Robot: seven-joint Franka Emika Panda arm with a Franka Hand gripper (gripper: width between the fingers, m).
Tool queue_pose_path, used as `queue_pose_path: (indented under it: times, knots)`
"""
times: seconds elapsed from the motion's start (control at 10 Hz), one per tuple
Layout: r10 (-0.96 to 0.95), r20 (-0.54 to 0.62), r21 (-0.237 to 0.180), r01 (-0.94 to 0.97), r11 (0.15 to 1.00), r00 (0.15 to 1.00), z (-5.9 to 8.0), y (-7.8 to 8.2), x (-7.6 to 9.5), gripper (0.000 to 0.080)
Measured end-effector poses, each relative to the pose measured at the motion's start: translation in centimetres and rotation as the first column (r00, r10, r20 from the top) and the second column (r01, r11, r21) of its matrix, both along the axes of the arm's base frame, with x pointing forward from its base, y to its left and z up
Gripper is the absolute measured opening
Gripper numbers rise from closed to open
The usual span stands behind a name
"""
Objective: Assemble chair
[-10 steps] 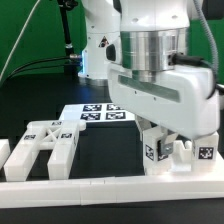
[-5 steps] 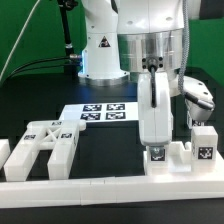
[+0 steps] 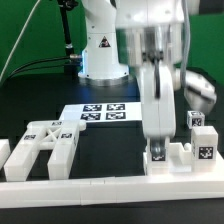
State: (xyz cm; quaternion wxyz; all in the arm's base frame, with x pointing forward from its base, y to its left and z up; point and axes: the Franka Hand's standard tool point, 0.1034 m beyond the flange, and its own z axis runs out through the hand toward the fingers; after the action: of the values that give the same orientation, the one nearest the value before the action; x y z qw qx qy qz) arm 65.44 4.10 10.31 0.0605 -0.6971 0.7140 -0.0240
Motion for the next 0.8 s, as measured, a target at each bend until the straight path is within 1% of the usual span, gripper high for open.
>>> queue_pose_path:
  times: [0.1, 0.2, 0.5, 0.6, 0.8]
  knots:
    - [-0.003, 0.003, 0.002, 0.003, 1.000, 1.000, 0.3, -0.1, -0.2, 0.0643]
    - [-0.001, -0.002, 0.001, 0.001, 1.000, 1.000, 0.0, 0.0, -0.3, 0.0648]
    - [0.000, -0.002, 0.000, 0.000, 1.000, 1.000, 0.0, 0.0, -0.3, 0.0649]
    - [0.023, -0.002, -0.006, -0.023, 1.000, 1.000, 0.0, 0.1, -0.3, 0.0649]
    - [0.139, 0.016, -0.027, -0.139, 0.990, 0.990, 0.3, 1.1, -0.5, 0.0649]
